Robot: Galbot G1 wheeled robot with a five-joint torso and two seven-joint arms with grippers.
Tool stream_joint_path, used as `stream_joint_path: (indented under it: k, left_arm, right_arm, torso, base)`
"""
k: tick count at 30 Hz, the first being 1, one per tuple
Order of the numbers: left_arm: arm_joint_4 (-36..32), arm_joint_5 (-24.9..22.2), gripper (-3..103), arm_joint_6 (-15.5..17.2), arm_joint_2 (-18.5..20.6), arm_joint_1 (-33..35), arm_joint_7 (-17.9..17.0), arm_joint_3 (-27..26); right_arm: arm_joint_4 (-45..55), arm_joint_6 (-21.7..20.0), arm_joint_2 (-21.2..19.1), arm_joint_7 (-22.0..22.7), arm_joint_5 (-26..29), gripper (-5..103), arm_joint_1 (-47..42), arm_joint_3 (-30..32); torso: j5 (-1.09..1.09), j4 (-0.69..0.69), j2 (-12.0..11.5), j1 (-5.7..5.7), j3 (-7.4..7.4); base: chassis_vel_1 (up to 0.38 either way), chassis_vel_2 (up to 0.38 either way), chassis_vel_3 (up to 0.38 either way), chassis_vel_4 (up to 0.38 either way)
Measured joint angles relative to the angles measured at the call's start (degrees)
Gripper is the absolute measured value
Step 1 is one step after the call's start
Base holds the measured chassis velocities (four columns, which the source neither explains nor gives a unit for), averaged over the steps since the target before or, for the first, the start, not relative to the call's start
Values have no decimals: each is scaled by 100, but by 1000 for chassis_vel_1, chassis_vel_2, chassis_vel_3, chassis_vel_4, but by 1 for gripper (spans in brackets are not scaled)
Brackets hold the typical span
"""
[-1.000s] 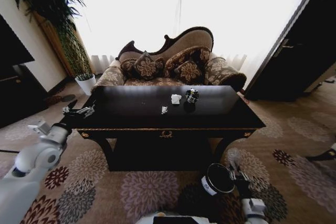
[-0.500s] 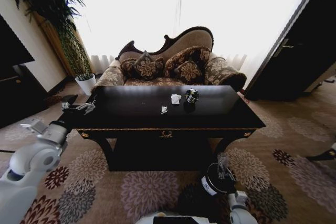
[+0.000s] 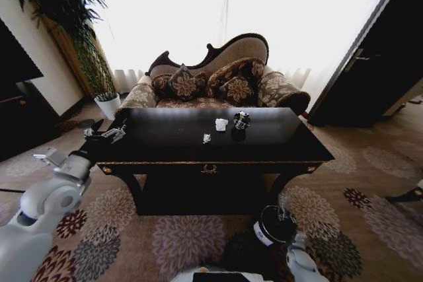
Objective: Move to the front of the table and place the trash on the table into the trash bin.
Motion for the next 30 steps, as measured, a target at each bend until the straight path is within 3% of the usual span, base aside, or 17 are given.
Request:
stream_joint_path:
  k: [14,16,20,22,30]
  left_arm:
    - [-4,-66,100,45,72,-135,-139,67]
    - [4,-73,100,45,74,-153,-140,87]
    - [23,-84,100,41,86,-190,-125,183]
    - [24,-84,100,40,86,-191,-118,202]
    - [8,-63,100,26,98,-195,-88,255]
  right_arm:
    - [-770,-5,-32,-161,109,21,296,225]
    - [-770,-4,-28,-161,104,27,286,232]
    - [-728,-4,25,-166,75,48,238,258]
    - [-716,-4,46,-169,62,48,235,270]
    - [-627,-17,155,-187,44,85,215,290]
  torso:
    - [0,0,0,-1,0]
    - [-1,0,0,-1,0]
    - [-1,0,0,-1,0]
    - [-1,0,0,-1,0]
    - [0,0,1,-1,0]
  base:
    - [0,0,0,0]
    - [0,0,0,0]
    - [0,0,0,0]
    - [0,0,0,0]
    - [0,0,0,0]
